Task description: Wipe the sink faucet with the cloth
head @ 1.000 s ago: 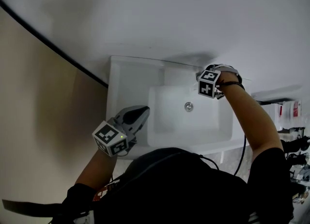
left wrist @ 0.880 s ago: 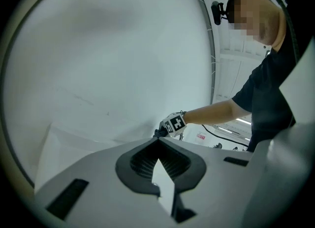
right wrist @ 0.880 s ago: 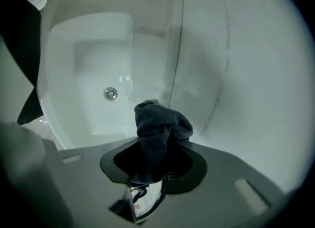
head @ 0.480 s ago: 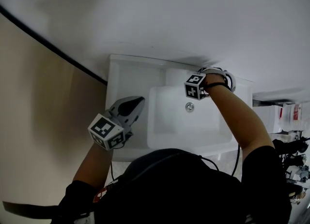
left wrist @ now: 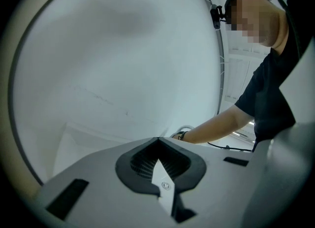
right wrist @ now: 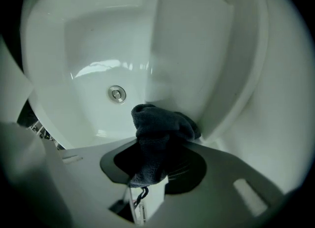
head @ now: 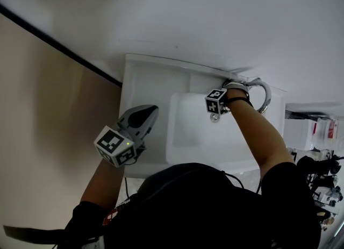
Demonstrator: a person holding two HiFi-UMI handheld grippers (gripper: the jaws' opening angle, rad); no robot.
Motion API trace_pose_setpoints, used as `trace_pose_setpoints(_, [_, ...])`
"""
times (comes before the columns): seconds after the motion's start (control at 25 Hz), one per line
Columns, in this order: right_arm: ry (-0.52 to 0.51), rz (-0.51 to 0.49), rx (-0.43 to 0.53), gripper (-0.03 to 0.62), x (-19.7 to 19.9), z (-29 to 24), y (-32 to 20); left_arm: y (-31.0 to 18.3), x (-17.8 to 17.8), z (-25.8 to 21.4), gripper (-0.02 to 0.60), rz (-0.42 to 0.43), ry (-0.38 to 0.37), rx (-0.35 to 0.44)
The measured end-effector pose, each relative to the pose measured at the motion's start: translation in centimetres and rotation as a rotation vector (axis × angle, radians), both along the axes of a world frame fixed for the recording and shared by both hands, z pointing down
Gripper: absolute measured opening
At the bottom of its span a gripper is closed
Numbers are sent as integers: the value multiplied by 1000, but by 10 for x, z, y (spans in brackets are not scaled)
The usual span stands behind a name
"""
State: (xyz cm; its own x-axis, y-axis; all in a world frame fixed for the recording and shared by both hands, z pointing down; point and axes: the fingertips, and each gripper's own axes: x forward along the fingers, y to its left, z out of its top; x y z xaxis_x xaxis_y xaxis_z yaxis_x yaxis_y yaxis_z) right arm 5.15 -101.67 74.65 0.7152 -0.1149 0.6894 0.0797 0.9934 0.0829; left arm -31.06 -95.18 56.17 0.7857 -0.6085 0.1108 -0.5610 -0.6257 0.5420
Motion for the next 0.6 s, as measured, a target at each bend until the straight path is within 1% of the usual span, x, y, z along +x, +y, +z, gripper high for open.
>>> trace_pose_setpoints(0.08, [-54, 37, -19, 114, -7, -5, 2, 3, 2, 1, 0, 0, 6, -4])
trace_pose_setpoints(0.16, [-154, 65, -21, 114, -27, -28, -1, 6, 5, 1, 0, 5, 10, 4])
trace_pose_setpoints(0.28, [-357, 69, 27, 114, -69, -97, -20, 4, 5, -4, 0, 2, 23, 14])
trace_pose_setpoints(0.36, [-480, 93, 76, 114, -81, -152, -27, 6, 5, -7, 0, 0, 30, 16])
trace_pose_setpoints(0.4, [-531, 121, 105, 114, -78, -177, -30, 8, 6, -9, 0, 1, 29, 18])
trace_pose_setpoints(0.48, [-608, 217, 154, 114, -59, -214, -30, 11, 8, -11, 0, 4, 29, 19])
trace_pose_setpoints(0.6, [-699, 378, 179, 114, -23, -232, -25, 15, 11, -12, 0, 7, 29, 13])
